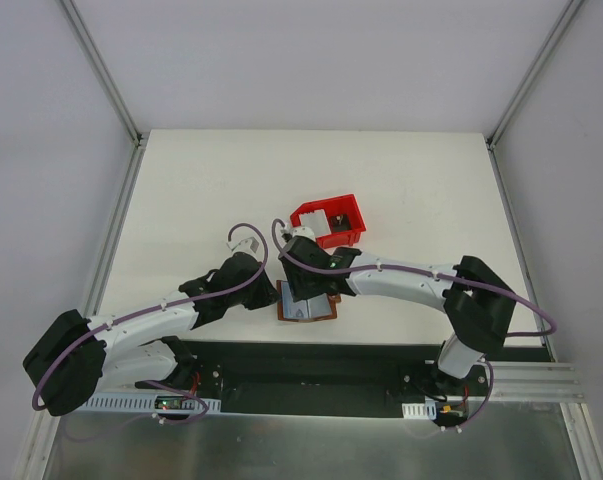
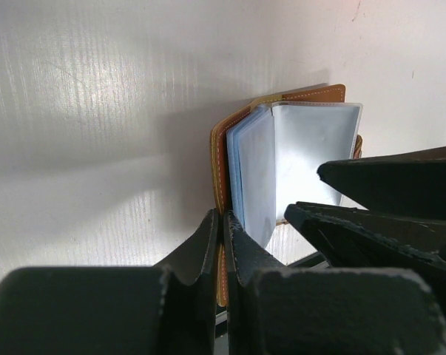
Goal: Put the credit cards into the card holder
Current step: Turn over the card slot in the card holder.
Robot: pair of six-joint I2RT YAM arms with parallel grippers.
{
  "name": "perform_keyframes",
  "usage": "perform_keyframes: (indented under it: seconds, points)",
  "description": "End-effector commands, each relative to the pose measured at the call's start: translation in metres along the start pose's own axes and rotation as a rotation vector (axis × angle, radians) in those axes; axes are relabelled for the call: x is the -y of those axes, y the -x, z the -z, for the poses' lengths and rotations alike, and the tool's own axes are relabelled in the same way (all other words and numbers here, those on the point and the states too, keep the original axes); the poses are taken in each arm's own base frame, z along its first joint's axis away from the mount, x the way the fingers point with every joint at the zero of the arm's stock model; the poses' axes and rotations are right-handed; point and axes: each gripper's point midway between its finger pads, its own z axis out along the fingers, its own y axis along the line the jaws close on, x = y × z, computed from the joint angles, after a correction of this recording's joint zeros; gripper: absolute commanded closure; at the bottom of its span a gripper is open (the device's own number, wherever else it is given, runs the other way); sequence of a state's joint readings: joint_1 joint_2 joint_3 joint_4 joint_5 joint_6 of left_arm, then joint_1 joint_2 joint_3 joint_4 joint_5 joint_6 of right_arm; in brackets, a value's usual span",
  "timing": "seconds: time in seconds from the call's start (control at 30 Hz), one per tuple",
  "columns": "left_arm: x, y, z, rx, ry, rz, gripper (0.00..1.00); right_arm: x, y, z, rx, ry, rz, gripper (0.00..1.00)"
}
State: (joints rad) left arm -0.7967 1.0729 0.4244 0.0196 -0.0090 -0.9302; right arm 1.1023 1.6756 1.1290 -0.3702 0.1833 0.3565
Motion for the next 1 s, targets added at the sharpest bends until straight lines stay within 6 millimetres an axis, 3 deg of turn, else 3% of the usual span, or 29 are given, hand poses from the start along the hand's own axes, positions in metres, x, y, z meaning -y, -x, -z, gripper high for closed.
perform_keyframes:
  seconds: [0.0, 0.13, 0.4, 0.73, 0.97]
  points:
    - [-0.001, 0.005, 0.002, 0.023, -0.003, 0.005, 1.00, 0.016, 0.005, 0.013, 0.005, -0.110, 0.057, 0.60]
    - [0.000, 0.005, 0.002, 0.023, -0.003, 0.004, 1.00, 0.012, 0.006, 0.014, 0.005, -0.088, 0.051, 0.59]
    - [-0.001, 0.005, 0.001, 0.022, -0.002, 0.004, 1.00, -0.030, 0.001, -0.001, -0.015, 0.119, -0.010, 0.55]
    - [-0.001, 0.005, 0.002, 0.024, -0.002, 0.007, 1.00, -0.025, -0.005, -0.009, -0.037, 0.102, -0.021, 0.54]
    - [-0.001, 0.005, 0.002, 0.023, -0.003, 0.006, 1.00, -0.027, 0.006, 0.003, 0.030, 0.136, -0.039, 0.54]
